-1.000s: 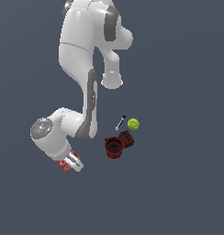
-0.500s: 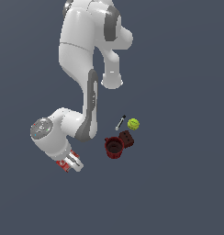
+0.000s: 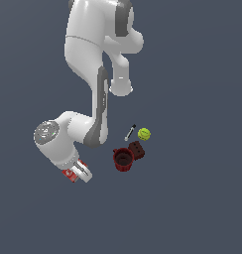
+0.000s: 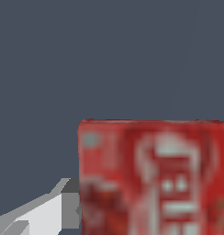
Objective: Pick up a designated object from a clutter of objects.
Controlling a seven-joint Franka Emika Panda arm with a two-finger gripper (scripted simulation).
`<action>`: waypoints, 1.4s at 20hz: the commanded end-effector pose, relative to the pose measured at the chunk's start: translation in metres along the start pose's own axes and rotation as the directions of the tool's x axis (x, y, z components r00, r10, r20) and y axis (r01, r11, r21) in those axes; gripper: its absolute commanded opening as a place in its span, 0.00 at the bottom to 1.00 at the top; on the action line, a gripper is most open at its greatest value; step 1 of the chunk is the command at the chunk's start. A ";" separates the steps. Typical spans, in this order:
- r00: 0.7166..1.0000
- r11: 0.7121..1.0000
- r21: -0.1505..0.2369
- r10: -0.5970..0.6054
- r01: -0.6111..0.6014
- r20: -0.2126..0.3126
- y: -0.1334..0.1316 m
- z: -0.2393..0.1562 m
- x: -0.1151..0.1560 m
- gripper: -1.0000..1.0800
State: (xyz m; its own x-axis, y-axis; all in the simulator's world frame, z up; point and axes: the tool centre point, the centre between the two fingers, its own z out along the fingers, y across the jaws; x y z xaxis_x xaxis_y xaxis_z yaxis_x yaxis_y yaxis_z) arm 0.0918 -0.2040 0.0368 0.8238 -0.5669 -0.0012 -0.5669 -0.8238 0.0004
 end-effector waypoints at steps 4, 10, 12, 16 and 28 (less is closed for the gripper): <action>1.000 1.000 0.001 0.000 0.000 -0.001 -0.007 -0.030 -0.017 0.00; 1.000 1.000 0.002 0.000 0.000 -0.001 -0.019 -0.077 -0.044 0.00; 1.000 1.000 0.002 0.000 0.000 -0.001 -0.024 -0.094 -0.054 0.00; 1.000 1.000 0.002 0.000 0.000 -0.001 -0.032 -0.130 -0.074 0.00; 1.000 1.000 -0.001 0.001 -0.001 -0.002 -0.062 -0.249 -0.139 0.00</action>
State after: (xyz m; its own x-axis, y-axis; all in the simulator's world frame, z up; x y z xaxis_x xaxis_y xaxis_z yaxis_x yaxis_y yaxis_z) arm 0.0177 -0.0820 0.2708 0.8238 -0.5669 0.0007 -0.5669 -0.8238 0.0001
